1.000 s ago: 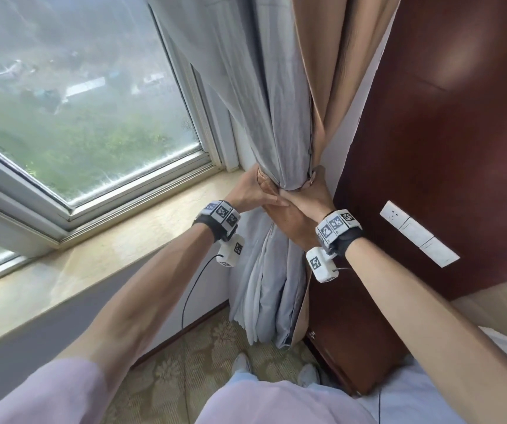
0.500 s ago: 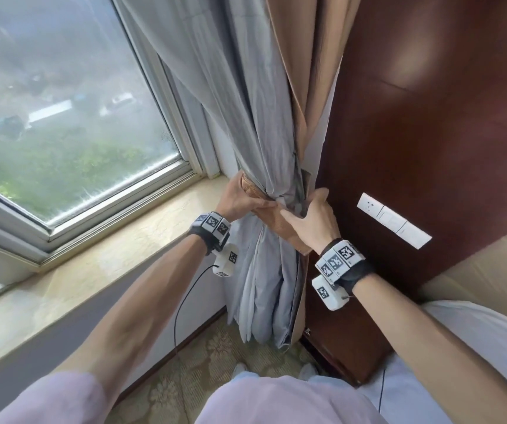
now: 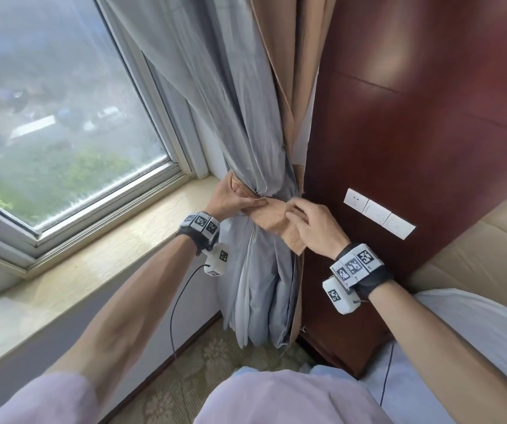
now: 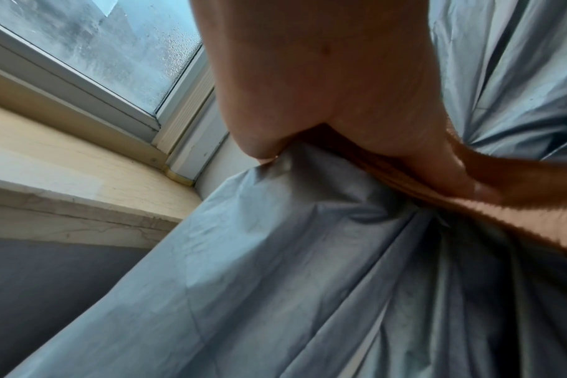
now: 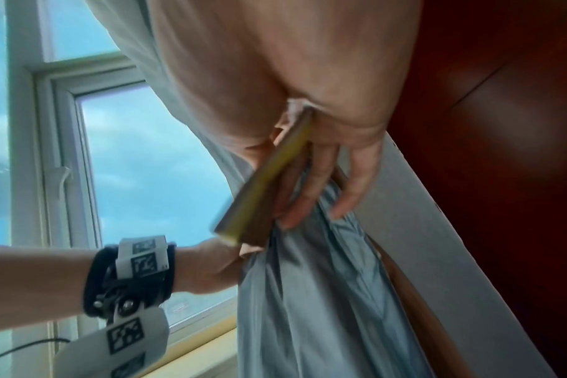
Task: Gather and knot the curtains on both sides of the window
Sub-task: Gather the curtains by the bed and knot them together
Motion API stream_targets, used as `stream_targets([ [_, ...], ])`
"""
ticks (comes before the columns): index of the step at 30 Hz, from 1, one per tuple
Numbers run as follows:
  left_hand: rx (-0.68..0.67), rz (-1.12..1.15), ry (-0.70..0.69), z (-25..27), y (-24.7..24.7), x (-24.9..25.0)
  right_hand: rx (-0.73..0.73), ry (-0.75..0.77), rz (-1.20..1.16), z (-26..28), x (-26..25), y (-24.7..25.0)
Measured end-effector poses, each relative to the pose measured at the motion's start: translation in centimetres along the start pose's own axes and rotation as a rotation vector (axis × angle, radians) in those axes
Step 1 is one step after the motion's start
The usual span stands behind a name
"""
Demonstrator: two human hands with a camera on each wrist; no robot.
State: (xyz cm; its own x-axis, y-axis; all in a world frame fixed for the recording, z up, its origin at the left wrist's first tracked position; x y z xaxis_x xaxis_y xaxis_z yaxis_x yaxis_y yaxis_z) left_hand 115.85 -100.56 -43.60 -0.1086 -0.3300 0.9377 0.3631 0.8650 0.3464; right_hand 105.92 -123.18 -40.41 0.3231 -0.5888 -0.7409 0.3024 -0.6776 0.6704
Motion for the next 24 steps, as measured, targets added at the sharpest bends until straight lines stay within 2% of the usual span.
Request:
stream_targets([
  [3,-0.029,0.009,0.003,0.5,-0.5,0.4,0.065,0.083,0.054,0.9,-2.0,2.4],
  [7,-0.047,0.018,0.031,1.3,-1.5,0.3,0.04,0.197,0.09,1.7,-4.4,4.4],
  [9,-0.057,0.061,0.048,2.0,-2.0,0.4,0.012,0.184,0.051,1.8,-3.8,5.0],
  [13,-0.108,0.202,0.056,3.5,-2.2,1.3,0.193,0.13,0.167,2.0,-1.7,5.1],
  [16,-0.204,0.19,0.054,4.4,-1.5,2.5,0.032,0.045,-0.098,0.9,-0.5,4.3],
  [18,-0.257,0.151,0.08,4.6,-0.8,3.3,-0.064,0.1,-0.317,0.4,-0.4,3.5],
  [20,-0.266,0.087,0.054,4.4,-0.4,3.9,-0.123,0.128,-0.393,0.7,-1.2,2.5],
  [24,-0.1,-0.05,-0.076,4.2,0.4,4.5,-0.209,0.148,-0.412,1.5,-2.0,0.1],
])
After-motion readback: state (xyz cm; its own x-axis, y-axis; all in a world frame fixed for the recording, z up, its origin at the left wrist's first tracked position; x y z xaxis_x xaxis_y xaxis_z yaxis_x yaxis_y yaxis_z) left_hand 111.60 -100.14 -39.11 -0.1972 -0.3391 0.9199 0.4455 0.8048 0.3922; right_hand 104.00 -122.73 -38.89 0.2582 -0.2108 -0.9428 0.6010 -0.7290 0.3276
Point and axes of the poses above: each hand's wrist, its own z-axis away from the middle knuckle, its own y-axis out of the back of the hand, x = y × z, the point moved 4 cm from there along -z, towards the middle knuckle, and after that the axes turned 13 degrees about -x, right-handed, at the moved point
